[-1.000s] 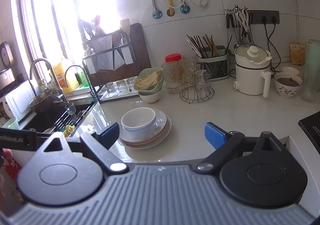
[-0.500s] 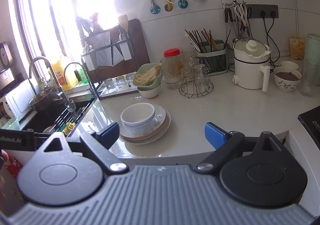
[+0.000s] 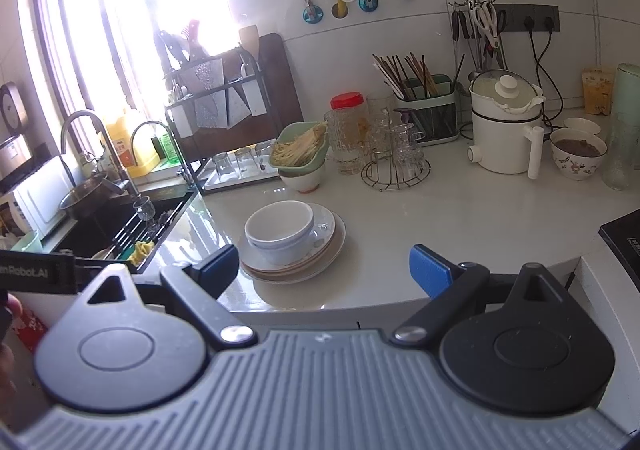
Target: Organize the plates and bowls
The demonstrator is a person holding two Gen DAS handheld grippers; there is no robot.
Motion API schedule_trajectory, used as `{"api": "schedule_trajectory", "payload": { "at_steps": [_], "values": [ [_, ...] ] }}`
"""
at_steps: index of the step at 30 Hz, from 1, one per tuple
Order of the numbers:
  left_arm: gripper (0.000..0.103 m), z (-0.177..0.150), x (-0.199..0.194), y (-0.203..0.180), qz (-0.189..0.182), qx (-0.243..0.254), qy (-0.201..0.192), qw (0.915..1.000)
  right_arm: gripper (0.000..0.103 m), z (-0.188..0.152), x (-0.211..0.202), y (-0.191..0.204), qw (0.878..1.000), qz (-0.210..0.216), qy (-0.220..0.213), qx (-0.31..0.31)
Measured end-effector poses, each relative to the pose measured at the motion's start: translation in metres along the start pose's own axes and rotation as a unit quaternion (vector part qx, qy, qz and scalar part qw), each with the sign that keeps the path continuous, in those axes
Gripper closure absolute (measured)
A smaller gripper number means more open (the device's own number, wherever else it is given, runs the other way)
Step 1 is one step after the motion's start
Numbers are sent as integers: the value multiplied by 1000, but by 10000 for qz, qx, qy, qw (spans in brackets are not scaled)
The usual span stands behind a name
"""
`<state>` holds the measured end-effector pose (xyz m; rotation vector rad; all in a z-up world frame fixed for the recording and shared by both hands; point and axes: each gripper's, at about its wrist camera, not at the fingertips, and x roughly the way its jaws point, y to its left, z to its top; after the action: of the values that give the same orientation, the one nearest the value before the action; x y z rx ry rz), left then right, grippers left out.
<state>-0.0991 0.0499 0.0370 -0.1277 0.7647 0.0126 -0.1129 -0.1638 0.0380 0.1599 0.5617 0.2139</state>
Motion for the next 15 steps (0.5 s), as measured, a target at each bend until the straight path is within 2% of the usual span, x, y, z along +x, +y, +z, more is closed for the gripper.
{"api": "schedule_trajectory", "payload": {
  "at_steps": [15],
  "values": [
    [3,0,-3,5,44,-15,-23,10000,10,-1,-2,3,9999,-25,-85,53]
  ]
}}
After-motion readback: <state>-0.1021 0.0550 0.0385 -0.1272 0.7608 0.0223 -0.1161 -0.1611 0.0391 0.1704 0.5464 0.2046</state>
